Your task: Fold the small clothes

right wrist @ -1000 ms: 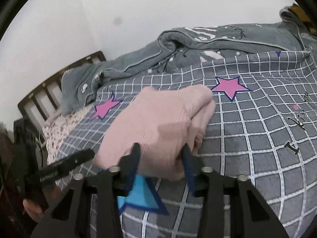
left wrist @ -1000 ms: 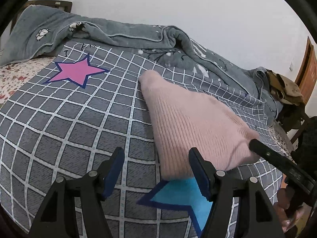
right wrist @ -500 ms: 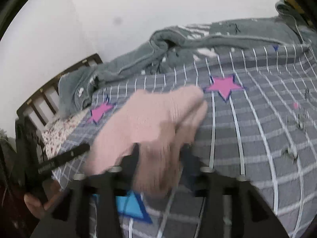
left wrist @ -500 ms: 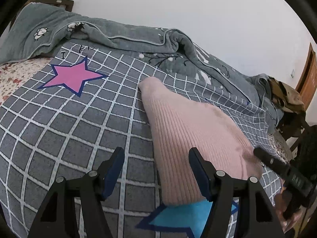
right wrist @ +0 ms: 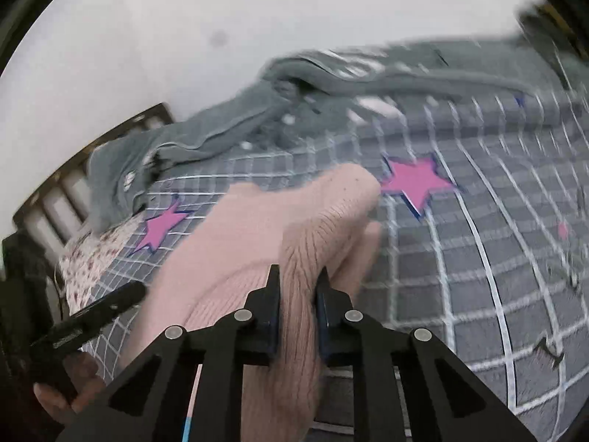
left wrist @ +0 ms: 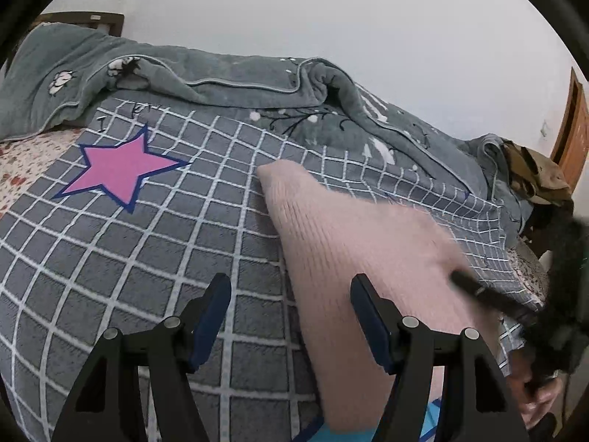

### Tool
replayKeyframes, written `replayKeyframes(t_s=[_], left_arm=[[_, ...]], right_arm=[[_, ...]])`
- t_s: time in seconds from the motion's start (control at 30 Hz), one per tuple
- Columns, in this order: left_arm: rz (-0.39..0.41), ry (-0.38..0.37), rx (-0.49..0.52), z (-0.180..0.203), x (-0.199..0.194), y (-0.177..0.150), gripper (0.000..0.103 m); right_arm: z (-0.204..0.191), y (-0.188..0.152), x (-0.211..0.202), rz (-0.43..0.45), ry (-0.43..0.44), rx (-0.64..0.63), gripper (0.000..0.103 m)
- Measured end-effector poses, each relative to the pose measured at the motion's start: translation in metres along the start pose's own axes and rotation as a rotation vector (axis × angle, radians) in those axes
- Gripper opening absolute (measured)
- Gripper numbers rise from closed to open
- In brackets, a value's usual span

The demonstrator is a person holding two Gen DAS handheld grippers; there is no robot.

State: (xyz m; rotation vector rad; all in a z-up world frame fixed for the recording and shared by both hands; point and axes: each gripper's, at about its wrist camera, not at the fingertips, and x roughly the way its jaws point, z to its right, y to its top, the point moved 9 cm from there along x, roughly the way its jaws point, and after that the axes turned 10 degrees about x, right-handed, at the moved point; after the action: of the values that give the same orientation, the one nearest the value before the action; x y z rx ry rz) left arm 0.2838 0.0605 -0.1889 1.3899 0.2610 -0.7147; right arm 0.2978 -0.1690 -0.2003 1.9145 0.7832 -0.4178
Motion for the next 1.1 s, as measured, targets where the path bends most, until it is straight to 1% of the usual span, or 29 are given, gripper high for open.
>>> replayKeyframes(t_s=[0.03, 0.07, 0.13, 0.2, 0.23, 0.3, 0.4, 0.47, 0.53, 0.7, 0.8, 0.9, 0.97, 1.1], left_arm=[[-0.007, -0.006, 0.004, 0.001, 0.002, 0.001, 0.066], [-0.015, -0.013, 0.006, 0.002, 0.005, 0.002, 0.066], [-0.025, -0.027, -0.001, 0.004, 0.009, 0.004, 0.066], [-0.027, -0.040, 0.002, 0.006, 0.011, 0.007, 0.066], [-0.028, -0.033, 0.010, 0.007, 0.012, 0.008, 0.066], [-0.039, -0.010, 0.025, 0.007, 0.017, 0.008, 0.066], [-0.053, -0.013, 0.022, 0.008, 0.021, 0.008, 0.066], [-0.063, -0.007, 0.026, 0.009, 0.024, 0.007, 0.068], [-0.072, -0.005, 0.030, 0.010, 0.027, 0.006, 0.069], [-0.077, -0.003, 0.038, 0.011, 0.029, 0.006, 0.070], [-0.081, -0.005, 0.035, 0.011, 0.030, 0.006, 0.070], [-0.086, -0.005, 0.032, 0.012, 0.033, 0.005, 0.072], [-0.089, -0.002, 0.033, 0.012, 0.035, 0.005, 0.073], [-0.093, 0.005, 0.040, 0.013, 0.037, 0.005, 0.073]], right_arm=[[0.008, -0.007, 0.010, -0.036, -0.022, 0.004, 0.017], [0.010, -0.012, 0.014, -0.050, -0.037, -0.012, 0.017], [0.006, -0.010, 0.009, -0.038, -0.061, -0.060, 0.024], [0.001, -0.003, 0.004, -0.035, -0.061, -0.067, 0.024], [-0.001, 0.002, 0.000, -0.021, -0.051, -0.056, 0.024], [-0.005, 0.008, 0.000, 0.004, -0.067, -0.078, 0.026], [-0.007, 0.015, 0.007, 0.036, -0.112, -0.118, 0.026], [-0.004, 0.015, 0.014, 0.031, -0.124, -0.115, 0.027], [0.003, 0.010, 0.023, 0.017, -0.163, -0.115, 0.028], [0.010, 0.008, 0.028, 0.018, -0.186, -0.109, 0.030], [0.013, 0.007, 0.030, 0.028, -0.193, -0.104, 0.036], [0.017, 0.005, 0.029, 0.041, -0.188, -0.087, 0.039], [0.018, 0.005, 0.029, 0.042, -0.183, -0.075, 0.040], [0.017, 0.004, 0.028, 0.059, -0.202, -0.085, 0.041]])
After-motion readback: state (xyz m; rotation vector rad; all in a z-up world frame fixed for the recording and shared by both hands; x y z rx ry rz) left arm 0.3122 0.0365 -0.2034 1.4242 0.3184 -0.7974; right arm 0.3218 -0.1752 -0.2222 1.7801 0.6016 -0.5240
